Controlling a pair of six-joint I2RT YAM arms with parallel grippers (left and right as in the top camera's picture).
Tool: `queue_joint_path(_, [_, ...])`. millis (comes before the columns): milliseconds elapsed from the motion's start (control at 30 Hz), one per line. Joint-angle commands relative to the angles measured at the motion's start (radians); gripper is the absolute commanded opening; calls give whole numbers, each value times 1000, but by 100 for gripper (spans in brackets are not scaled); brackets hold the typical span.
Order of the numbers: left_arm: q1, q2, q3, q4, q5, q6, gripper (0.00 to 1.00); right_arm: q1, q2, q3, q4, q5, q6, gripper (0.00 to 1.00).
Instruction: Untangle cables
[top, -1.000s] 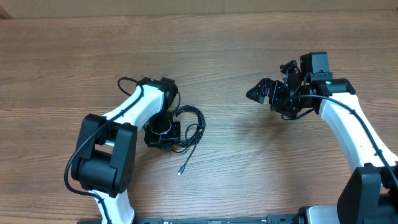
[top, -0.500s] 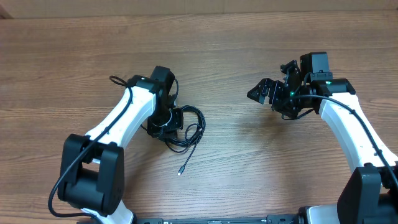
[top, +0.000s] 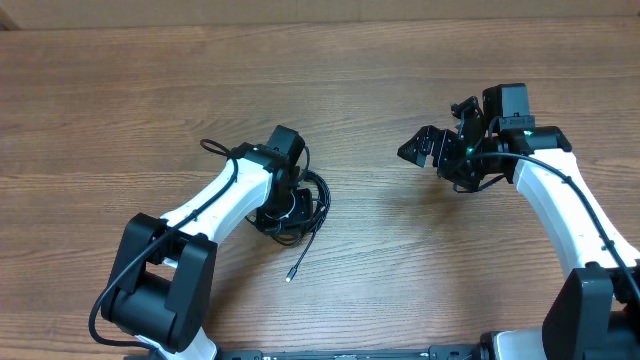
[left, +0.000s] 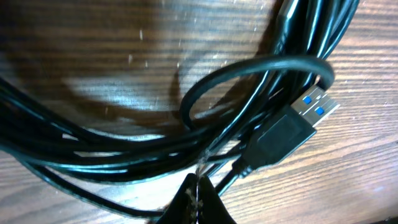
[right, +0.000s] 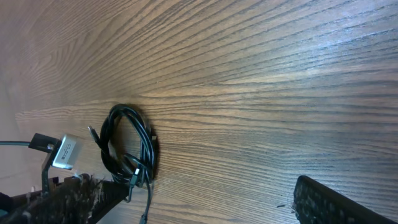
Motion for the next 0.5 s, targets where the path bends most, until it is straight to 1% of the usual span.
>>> queue_joint_path(0, [-11, -1, -5, -22, 2, 21, 4, 5, 1, 21, 3, 4, 0, 100])
queue_joint_path(100, [-13, -1, -7, -27, -66, 16, 4, 5, 1, 21, 3, 4, 0, 100])
queue_joint_path(233, [-13, -1, -7, 13, -150, -20, 4, 5, 1, 21, 3, 6, 0, 100])
queue_joint_path(333, [-13, 0, -7, 56, -142, -42, 4, 5, 1, 21, 3, 7, 0, 100])
queue_joint_path(467, [-23, 0, -10, 59, -71, -45, 4, 5, 1, 21, 0, 7, 0, 100])
